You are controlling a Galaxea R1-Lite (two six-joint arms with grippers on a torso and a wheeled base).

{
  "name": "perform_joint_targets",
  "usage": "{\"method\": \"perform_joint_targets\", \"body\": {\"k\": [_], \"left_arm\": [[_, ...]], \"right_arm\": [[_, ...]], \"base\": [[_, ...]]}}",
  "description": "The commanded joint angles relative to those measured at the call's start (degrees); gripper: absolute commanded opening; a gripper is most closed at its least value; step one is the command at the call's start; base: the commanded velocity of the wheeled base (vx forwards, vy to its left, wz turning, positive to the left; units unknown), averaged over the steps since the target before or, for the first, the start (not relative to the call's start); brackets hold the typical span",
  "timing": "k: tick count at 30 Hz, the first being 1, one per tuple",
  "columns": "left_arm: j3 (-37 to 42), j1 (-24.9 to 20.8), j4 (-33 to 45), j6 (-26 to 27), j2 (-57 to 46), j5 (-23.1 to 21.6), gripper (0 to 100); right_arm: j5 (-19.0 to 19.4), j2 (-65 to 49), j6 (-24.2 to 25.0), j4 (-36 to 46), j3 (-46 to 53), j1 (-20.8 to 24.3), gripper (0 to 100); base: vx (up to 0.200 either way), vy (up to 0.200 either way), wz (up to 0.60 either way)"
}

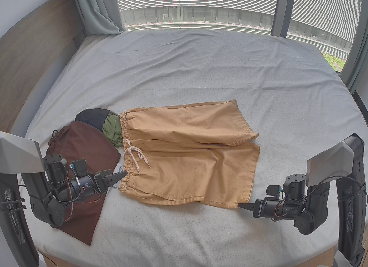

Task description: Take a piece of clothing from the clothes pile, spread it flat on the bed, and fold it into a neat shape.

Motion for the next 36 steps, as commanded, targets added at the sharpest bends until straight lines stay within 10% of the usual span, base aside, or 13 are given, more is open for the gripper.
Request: {"method": "perform_joint_targets", "body": {"k": [1,28,36], "left_arm": [[0.2,0.0,0.0,-0.3,1.7,0.0,100],[-4.8,-0.5,0.0,-0.7,13.4,0.5,100],[-6.2,-1.7,-0.1,-9.4,14.1,0.9,100]], "right_arm": [[0.0,0.1,0.0,0.0,0.1,0.1,0],[-0.1,0.8,-1.4,0.0,-0.8,-0.3,0],[-0.1,0.8,-1.4,0.0,-0.9,-0.3,0]], "base": [[0.000,0.000,0.00],[0.000,0.000,0.00],[0.000,0.000,0.00]]}}
